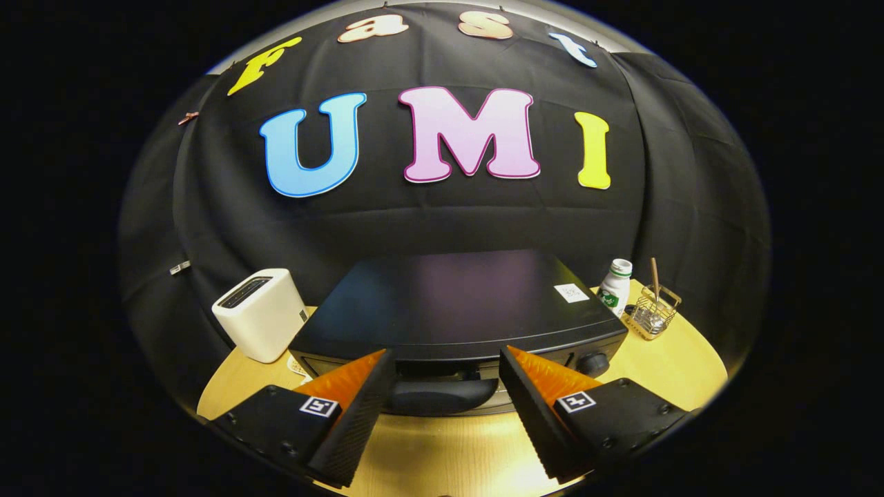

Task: Open the toaster oven, put the food inside, and close the toaster oven door.

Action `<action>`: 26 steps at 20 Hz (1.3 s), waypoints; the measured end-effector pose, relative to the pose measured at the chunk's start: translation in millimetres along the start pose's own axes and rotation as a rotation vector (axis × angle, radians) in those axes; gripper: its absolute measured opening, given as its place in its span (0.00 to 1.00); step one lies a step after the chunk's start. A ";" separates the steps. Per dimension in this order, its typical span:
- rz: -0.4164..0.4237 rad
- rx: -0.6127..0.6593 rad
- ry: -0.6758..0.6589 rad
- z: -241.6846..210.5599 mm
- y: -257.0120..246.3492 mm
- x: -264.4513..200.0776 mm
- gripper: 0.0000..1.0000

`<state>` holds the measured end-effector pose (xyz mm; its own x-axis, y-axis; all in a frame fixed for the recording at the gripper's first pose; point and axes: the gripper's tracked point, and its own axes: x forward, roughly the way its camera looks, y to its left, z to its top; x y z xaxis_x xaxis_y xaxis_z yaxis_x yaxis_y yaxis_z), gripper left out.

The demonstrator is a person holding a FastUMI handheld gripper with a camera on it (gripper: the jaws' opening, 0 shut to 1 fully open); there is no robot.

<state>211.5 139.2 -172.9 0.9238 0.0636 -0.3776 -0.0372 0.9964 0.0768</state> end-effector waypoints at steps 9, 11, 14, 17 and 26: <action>0.013 -0.048 0.083 -19.9 -0.5 3.2 0.97; 0.013 -0.073 0.099 -23.6 -0.9 -5.1 0.98; 0.003 -0.077 0.120 -35.6 -1.5 -21.2 0.98; 0.004 -0.101 0.129 -50.4 -1.9 -37.6 0.97; 0.033 -0.138 0.336 -156.8 -6.3 -79.3 0.98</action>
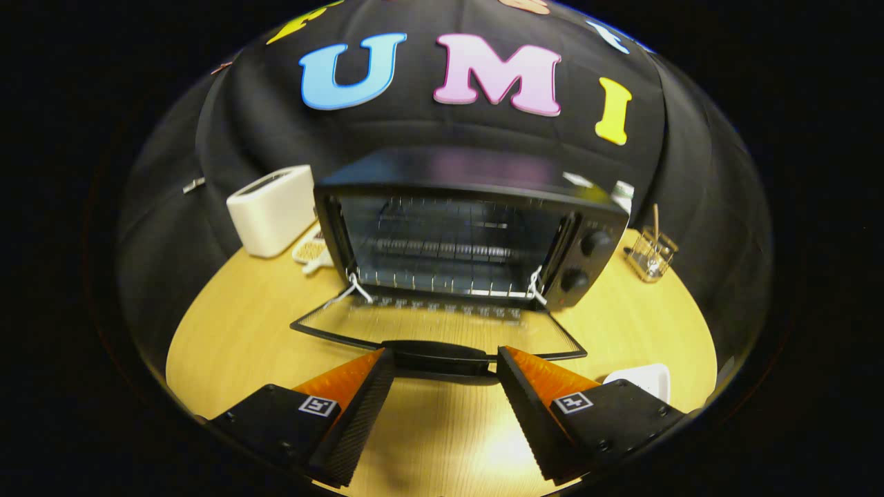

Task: Open the toaster oven, put the food inside, and close the toaster oven door.

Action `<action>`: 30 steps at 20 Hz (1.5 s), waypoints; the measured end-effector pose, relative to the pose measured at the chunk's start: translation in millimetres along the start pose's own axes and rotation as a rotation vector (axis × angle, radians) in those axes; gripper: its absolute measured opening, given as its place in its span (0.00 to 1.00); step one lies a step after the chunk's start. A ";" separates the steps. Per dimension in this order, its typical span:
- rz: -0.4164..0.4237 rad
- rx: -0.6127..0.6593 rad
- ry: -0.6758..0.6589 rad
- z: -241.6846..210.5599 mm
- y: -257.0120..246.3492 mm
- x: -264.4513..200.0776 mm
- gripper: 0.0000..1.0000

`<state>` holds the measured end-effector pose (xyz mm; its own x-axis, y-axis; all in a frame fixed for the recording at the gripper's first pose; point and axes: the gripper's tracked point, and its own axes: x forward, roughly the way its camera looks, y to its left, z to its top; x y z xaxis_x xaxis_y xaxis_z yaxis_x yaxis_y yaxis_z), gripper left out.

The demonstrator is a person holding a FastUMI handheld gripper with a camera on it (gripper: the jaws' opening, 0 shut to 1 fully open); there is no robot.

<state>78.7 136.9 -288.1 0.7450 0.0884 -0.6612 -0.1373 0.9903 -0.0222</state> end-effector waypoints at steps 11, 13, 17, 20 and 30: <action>0.066 -0.066 0.076 -36.9 -22.1 -41.8 0.99; 0.057 -0.068 0.067 -32.3 -39.6 -54.4 0.99; 0.024 -0.081 0.038 -18.2 -85.9 -80.0 0.99; -0.015 -0.055 0.039 -12.7 -124.6 -96.7 0.99; -0.101 0.057 0.141 -27.0 -249.4 -96.1 0.99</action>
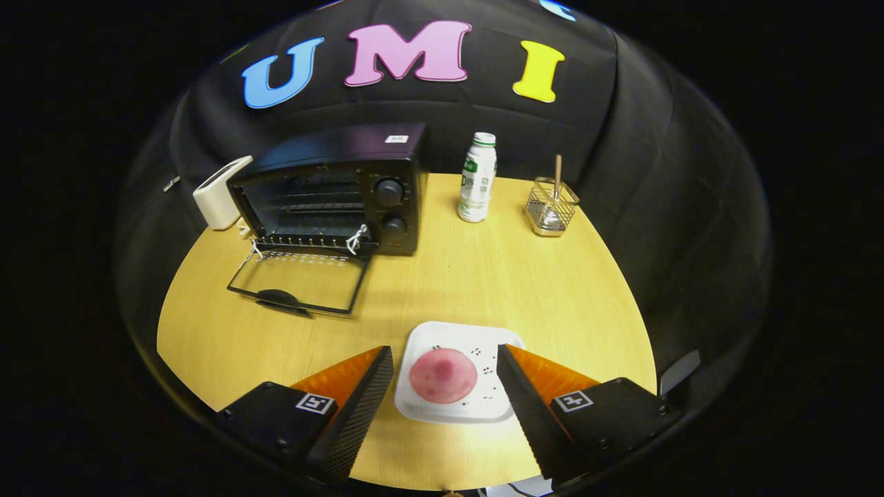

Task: Open the toaster oven, put the food inside, and close the toaster oven door.

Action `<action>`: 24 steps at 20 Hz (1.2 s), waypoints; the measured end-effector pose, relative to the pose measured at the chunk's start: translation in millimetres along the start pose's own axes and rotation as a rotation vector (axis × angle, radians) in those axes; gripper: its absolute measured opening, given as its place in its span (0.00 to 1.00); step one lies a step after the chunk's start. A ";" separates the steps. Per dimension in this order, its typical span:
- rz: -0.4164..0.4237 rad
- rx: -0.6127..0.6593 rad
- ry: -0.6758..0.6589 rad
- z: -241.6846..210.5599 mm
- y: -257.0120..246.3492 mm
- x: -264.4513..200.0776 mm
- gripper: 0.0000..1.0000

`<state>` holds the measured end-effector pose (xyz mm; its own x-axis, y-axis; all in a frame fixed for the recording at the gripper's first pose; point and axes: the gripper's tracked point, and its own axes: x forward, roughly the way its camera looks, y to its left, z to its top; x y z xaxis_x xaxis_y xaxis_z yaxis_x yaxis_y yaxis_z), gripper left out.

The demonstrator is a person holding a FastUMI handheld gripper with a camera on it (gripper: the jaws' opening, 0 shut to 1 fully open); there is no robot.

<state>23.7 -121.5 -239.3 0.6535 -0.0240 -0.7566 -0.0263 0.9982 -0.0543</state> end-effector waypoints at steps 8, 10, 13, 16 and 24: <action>-0.002 0.058 0.188 -38.3 -66.8 39.8 0.99; -0.003 0.071 0.253 -55.3 -74.2 50.1 0.99; -0.004 0.033 0.343 -80.3 -82.3 61.0 0.99; 0.004 0.037 0.403 -96.6 -86.3 67.6 0.99; -0.002 0.159 0.471 -111.3 -95.4 76.1 0.94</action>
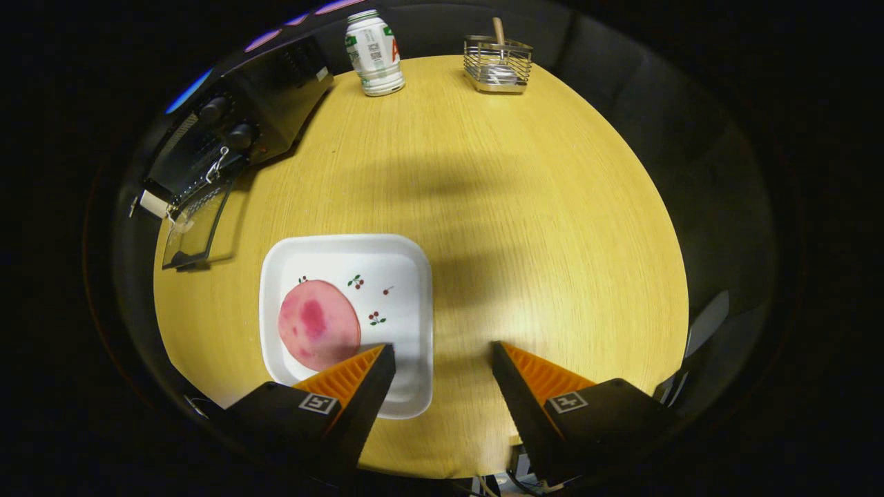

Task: Open the toaster oven, put the food inside, and close the toaster oven door.

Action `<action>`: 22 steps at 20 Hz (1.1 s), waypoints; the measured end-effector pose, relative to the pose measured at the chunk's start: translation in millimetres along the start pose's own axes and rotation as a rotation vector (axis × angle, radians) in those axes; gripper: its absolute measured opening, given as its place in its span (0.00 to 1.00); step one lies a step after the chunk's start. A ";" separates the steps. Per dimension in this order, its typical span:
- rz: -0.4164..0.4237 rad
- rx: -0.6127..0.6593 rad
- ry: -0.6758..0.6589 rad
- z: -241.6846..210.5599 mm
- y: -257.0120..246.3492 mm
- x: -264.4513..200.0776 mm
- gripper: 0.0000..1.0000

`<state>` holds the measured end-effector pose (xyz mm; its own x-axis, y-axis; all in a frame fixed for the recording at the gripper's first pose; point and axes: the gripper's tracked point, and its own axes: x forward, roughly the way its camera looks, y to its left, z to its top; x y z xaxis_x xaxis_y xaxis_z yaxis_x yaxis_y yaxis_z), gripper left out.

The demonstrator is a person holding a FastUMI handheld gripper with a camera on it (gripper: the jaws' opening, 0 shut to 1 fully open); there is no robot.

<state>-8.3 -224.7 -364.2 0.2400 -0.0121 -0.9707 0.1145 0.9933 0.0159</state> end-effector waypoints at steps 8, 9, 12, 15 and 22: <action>0.036 0.135 0.053 5.2 -1.1 4.3 0.27; 0.043 0.126 0.046 7.3 -1.5 2.3 0.27; 0.055 0.098 0.041 4.0 -0.5 4.9 0.11; 0.089 0.058 0.045 0.2 5.6 2.0 0.07; 0.113 0.070 0.017 -1.4 7.2 3.0 0.05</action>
<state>-8.1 -217.4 -367.3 0.2386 0.1023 -0.9657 0.1547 0.9777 0.1418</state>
